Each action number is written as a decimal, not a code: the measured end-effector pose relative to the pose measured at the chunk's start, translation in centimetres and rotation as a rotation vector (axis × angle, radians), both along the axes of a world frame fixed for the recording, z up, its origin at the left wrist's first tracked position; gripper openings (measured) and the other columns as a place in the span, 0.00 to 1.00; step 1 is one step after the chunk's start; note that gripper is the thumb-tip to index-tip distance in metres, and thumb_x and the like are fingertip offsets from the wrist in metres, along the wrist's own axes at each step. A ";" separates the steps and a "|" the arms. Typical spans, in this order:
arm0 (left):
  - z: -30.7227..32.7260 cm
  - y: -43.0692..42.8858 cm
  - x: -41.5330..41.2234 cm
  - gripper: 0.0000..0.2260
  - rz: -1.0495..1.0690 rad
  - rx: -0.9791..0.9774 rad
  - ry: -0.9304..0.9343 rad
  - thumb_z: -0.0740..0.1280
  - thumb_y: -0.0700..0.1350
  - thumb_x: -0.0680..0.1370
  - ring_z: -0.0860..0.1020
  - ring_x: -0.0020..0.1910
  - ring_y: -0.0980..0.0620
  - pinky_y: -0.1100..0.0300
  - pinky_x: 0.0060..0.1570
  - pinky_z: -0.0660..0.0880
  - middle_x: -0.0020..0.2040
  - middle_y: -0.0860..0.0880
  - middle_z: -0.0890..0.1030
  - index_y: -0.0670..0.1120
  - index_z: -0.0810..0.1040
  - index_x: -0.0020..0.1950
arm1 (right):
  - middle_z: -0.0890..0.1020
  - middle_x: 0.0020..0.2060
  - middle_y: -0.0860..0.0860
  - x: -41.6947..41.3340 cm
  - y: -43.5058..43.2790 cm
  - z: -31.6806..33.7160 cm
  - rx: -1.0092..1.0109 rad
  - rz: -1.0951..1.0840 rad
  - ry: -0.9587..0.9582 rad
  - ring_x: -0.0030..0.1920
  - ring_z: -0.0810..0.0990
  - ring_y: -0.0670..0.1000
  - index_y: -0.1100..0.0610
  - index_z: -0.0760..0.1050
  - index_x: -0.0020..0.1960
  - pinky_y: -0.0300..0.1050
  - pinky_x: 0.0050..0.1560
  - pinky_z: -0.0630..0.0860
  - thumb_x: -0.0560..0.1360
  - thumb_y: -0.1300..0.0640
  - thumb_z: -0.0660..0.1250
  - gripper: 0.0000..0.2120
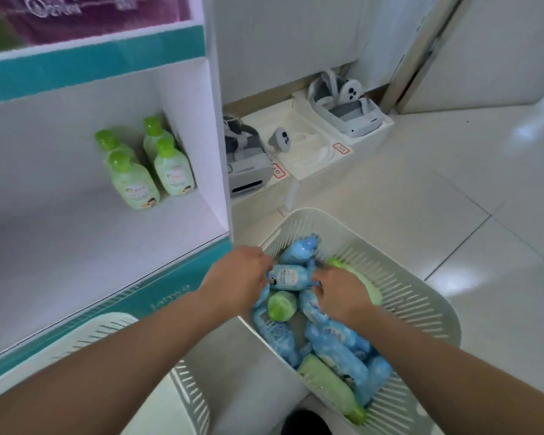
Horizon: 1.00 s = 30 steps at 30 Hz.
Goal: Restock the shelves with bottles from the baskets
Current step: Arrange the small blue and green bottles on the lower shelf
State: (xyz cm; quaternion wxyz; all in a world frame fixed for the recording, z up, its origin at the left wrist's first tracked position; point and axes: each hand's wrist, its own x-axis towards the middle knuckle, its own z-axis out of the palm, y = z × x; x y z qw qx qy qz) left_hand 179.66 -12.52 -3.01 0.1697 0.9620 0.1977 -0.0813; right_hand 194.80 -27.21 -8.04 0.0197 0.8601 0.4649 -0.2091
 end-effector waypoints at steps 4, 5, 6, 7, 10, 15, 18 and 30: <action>-3.0 -1.3 2.0 0.12 -0.168 0.069 0.200 0.62 0.45 0.77 0.72 0.58 0.44 0.49 0.54 0.73 0.55 0.46 0.74 0.46 0.75 0.59 | 0.76 0.58 0.55 2.2 -1.6 -2.7 -0.212 0.032 -0.012 0.62 0.72 0.56 0.55 0.70 0.61 0.47 0.59 0.72 0.76 0.56 0.61 0.14; -3.9 -1.5 2.3 0.12 -0.199 0.098 0.249 0.62 0.44 0.76 0.72 0.58 0.44 0.50 0.54 0.73 0.56 0.46 0.73 0.47 0.75 0.59 | 0.75 0.60 0.55 2.4 -1.7 -3.3 -0.229 0.036 0.010 0.63 0.71 0.56 0.55 0.69 0.62 0.48 0.60 0.71 0.76 0.56 0.62 0.15; -4.7 -1.6 2.6 0.13 -0.216 0.121 0.292 0.62 0.44 0.76 0.72 0.58 0.44 0.50 0.54 0.72 0.57 0.46 0.73 0.47 0.75 0.60 | 0.73 0.62 0.56 2.6 -1.7 -3.8 -0.241 0.038 0.041 0.65 0.69 0.56 0.55 0.68 0.64 0.49 0.62 0.71 0.76 0.57 0.63 0.17; -5.5 -1.7 2.9 0.13 -0.214 0.128 0.331 0.62 0.43 0.76 0.72 0.59 0.43 0.50 0.54 0.72 0.58 0.46 0.73 0.47 0.75 0.61 | 0.70 0.66 0.56 2.7 -1.7 -4.2 -0.250 0.046 0.068 0.67 0.67 0.57 0.56 0.66 0.67 0.49 0.64 0.69 0.76 0.57 0.63 0.21; -7.2 -1.7 3.2 0.15 -0.174 0.081 0.418 0.62 0.41 0.77 0.72 0.62 0.42 0.47 0.58 0.72 0.61 0.44 0.71 0.45 0.73 0.64 | 0.56 0.75 0.55 2.6 -1.6 -5.7 -0.282 0.131 0.071 0.73 0.59 0.57 0.56 0.56 0.75 0.50 0.72 0.61 0.75 0.58 0.63 0.30; -8.6 -1.4 3.3 0.14 -0.171 0.032 0.502 0.61 0.40 0.78 0.73 0.59 0.40 0.47 0.57 0.71 0.61 0.41 0.70 0.40 0.72 0.64 | 0.49 0.76 0.58 1.7 -1.5 -7.0 -0.323 0.165 -0.061 0.76 0.50 0.57 0.58 0.47 0.77 0.51 0.75 0.54 0.78 0.54 0.60 0.33; -8.7 -1.6 3.4 0.14 -0.115 0.013 0.500 0.61 0.40 0.79 0.74 0.58 0.39 0.47 0.56 0.72 0.62 0.41 0.69 0.39 0.71 0.64 | 0.64 0.69 0.57 1.5 -1.2 -6.8 -0.271 0.193 -0.198 0.68 0.63 0.57 0.57 0.57 0.73 0.49 0.67 0.64 0.77 0.51 0.63 0.28; -7.0 -1.4 3.0 0.15 -0.111 0.089 0.406 0.67 0.39 0.75 0.77 0.51 0.39 0.46 0.50 0.76 0.58 0.43 0.69 0.42 0.73 0.61 | 0.73 0.60 0.54 3.2 -1.3 -6.2 -0.413 0.206 -0.023 0.62 0.69 0.56 0.53 0.65 0.67 0.47 0.58 0.69 0.70 0.48 0.71 0.29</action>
